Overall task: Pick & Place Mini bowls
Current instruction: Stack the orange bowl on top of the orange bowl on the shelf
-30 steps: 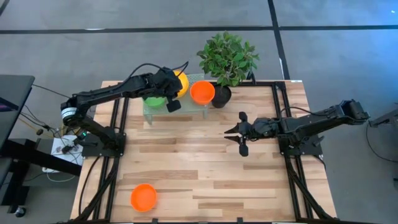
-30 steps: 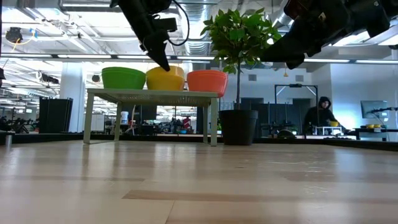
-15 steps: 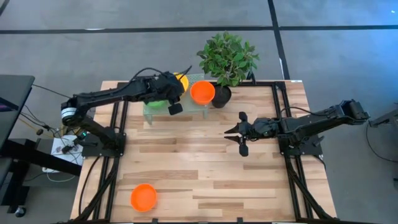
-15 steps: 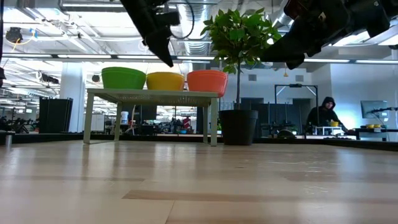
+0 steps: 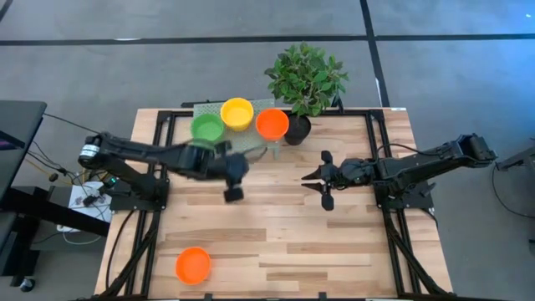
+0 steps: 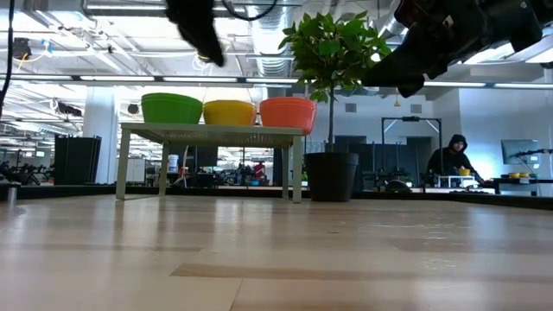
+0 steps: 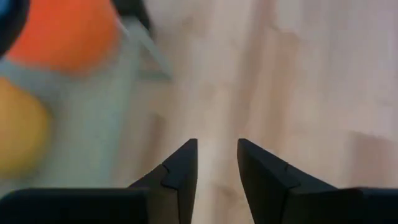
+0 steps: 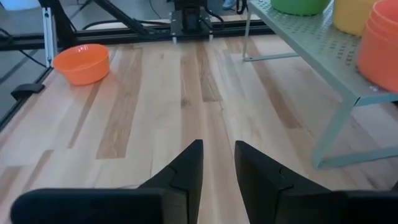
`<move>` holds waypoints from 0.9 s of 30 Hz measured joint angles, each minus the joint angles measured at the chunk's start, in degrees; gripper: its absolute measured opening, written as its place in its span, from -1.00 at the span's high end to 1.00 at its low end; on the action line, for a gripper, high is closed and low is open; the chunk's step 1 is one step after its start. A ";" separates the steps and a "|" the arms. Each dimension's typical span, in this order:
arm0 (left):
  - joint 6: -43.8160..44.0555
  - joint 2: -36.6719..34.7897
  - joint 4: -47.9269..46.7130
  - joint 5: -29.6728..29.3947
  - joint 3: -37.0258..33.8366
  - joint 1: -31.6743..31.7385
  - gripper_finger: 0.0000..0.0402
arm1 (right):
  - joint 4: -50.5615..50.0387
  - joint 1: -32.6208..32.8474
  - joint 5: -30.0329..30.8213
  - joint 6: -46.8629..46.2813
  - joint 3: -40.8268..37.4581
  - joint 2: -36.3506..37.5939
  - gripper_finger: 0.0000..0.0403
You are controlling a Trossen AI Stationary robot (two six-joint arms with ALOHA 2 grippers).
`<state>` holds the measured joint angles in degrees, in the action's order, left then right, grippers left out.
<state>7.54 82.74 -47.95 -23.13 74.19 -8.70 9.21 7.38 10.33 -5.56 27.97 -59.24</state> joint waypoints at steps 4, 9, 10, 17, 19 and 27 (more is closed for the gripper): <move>16.55 -0.01 -4.88 5.36 -0.68 -8.06 0.43 | -0.22 0.58 0.02 -1.90 0.00 0.00 0.56; 34.99 -0.01 -4.25 11.52 -4.73 -19.41 0.43 | -0.22 1.80 0.02 -2.01 0.00 -0.09 0.56; 39.05 0.01 -4.43 12.31 -6.09 -21.43 0.43 | -0.27 2.09 0.02 -2.02 0.00 -0.11 0.56; 74.51 0.07 -3.93 22.00 -12.61 -33.41 0.43 | -0.21 3.16 0.04 -2.01 0.00 -0.11 0.56; 79.75 0.07 -2.62 23.87 -13.57 -35.95 0.43 | -0.18 3.14 0.03 -2.01 0.00 -0.11 0.56; 81.03 0.33 2.86 22.52 -18.06 -38.28 0.46 | 0.46 1.90 0.09 -1.42 0.02 -0.11 0.56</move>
<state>88.56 83.07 -45.10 -0.61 56.13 -46.98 9.67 9.28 10.41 -6.98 27.99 -59.35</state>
